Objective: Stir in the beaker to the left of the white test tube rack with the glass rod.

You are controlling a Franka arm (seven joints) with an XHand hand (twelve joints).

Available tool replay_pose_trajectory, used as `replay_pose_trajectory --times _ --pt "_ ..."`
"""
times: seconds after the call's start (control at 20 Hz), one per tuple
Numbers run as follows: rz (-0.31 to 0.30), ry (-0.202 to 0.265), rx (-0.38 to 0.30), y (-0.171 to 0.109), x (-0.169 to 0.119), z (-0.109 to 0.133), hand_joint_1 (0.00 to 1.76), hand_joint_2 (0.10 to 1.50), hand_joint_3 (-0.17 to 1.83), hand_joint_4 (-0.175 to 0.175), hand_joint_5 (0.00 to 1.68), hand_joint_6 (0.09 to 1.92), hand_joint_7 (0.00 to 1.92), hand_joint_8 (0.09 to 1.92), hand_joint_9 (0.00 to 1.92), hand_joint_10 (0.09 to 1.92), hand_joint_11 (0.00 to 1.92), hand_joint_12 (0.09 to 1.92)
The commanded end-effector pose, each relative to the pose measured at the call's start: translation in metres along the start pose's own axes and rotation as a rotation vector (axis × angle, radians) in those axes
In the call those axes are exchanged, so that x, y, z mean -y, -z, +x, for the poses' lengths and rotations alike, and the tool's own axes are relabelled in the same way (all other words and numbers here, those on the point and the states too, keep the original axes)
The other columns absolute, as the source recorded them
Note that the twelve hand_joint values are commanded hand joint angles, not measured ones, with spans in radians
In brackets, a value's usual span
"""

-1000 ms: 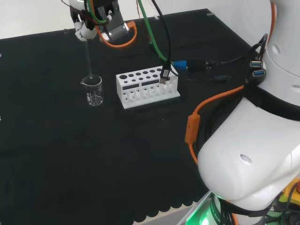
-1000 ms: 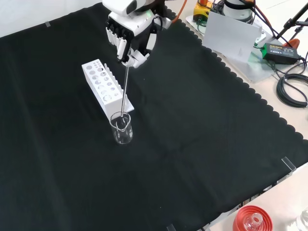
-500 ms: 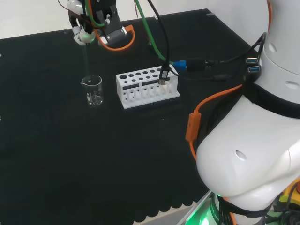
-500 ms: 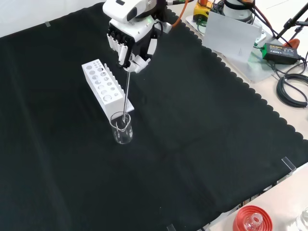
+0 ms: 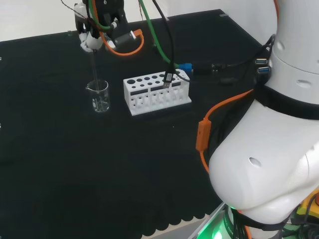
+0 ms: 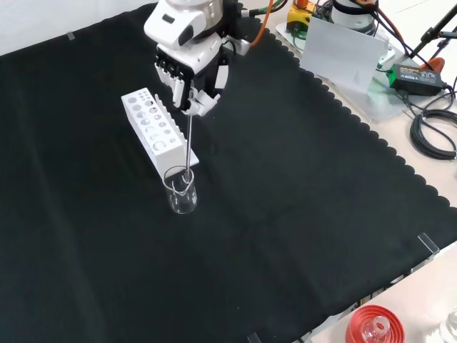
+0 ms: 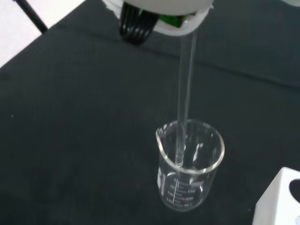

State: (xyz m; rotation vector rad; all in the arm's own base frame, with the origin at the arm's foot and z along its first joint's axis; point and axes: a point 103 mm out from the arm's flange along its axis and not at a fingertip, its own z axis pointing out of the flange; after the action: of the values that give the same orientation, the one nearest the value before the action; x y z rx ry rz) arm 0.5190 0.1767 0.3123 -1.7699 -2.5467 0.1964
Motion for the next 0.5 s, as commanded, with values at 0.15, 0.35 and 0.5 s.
replay_pose_trajectory --times 0.15,0.35,0.5 --pt "-0.014 0.023 -0.026 -0.048 -0.031 -0.015 1.20 0.73 0.69 -0.175 1.09 0.99 1.57 0.81 1.68 0.68 1.63 0.88" --pt "0.006 0.024 -0.034 -0.054 -0.039 -0.018 1.20 0.73 0.69 -0.175 1.09 0.99 1.57 0.81 1.68 0.68 1.63 0.88" --pt "0.011 0.030 -0.033 -0.056 -0.050 -0.022 1.20 0.73 0.69 -0.175 1.09 0.99 1.57 0.81 1.68 0.68 1.63 0.88"
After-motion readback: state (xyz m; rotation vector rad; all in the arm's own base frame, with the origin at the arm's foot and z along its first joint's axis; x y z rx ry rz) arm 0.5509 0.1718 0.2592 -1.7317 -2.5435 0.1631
